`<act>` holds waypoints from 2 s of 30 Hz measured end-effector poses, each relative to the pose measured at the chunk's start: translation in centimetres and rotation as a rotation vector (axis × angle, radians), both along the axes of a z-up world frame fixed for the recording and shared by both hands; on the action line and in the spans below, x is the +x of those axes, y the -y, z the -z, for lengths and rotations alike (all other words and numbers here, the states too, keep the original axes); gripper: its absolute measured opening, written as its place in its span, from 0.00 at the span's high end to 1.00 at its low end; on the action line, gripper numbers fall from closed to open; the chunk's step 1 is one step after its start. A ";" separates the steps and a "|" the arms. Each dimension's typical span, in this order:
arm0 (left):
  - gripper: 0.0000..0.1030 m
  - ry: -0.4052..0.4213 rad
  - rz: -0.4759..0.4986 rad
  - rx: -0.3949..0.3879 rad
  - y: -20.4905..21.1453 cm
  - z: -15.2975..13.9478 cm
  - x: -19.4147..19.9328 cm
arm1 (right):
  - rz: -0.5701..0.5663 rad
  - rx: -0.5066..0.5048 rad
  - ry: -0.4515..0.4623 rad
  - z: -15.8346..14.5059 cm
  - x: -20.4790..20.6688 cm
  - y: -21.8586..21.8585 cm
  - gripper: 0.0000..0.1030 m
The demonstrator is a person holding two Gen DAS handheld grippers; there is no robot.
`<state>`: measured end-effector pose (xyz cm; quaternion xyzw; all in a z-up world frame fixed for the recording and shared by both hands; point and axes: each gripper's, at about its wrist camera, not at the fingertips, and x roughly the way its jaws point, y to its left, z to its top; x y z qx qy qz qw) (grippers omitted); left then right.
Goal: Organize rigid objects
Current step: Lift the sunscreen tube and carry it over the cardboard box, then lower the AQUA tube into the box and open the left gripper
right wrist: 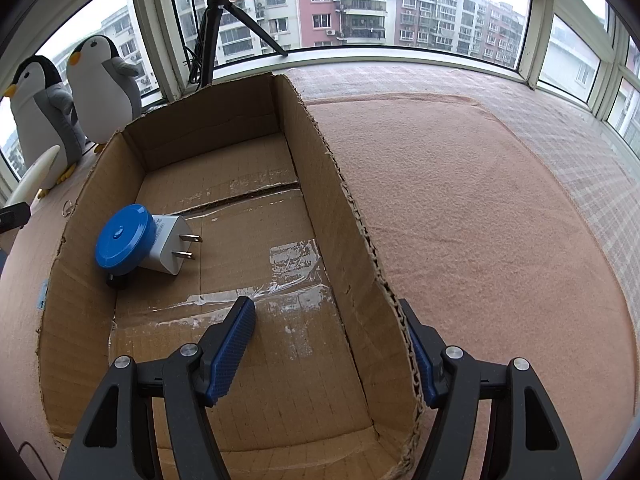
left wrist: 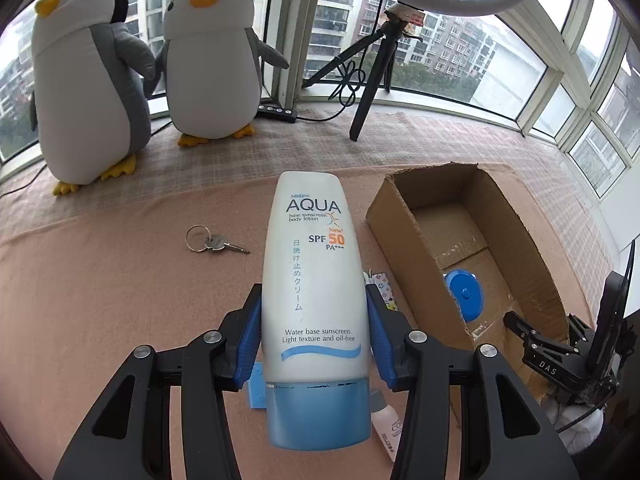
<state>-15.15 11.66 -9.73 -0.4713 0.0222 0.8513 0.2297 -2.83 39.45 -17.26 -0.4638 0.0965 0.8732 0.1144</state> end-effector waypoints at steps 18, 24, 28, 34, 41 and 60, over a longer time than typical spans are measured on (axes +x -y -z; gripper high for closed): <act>0.54 -0.027 0.204 -0.035 -12.6 0.2 1.7 | 0.004 -0.009 -0.003 -0.1 0.1 -0.5 0.36; 0.54 -0.021 0.224 -0.040 -14.5 0.6 2.2 | 0.002 -0.006 -0.001 0.0 -0.1 -0.4 0.36; 0.54 -0.024 0.235 -0.041 -15.2 0.5 2.4 | 0.003 -0.006 -0.001 0.0 -0.1 -0.5 0.36; 0.54 -0.017 0.241 -0.039 -15.6 0.4 2.5 | 0.002 -0.005 -0.001 0.0 -0.1 -0.5 0.36; 0.30 -0.033 0.226 -0.017 -15.5 -0.3 2.4 | 0.003 -0.007 -0.001 0.0 -0.1 -0.5 0.36; 0.30 -0.040 0.201 -0.008 -12.1 -1.3 2.3 | 0.003 -0.005 0.001 0.0 -0.1 -0.6 0.35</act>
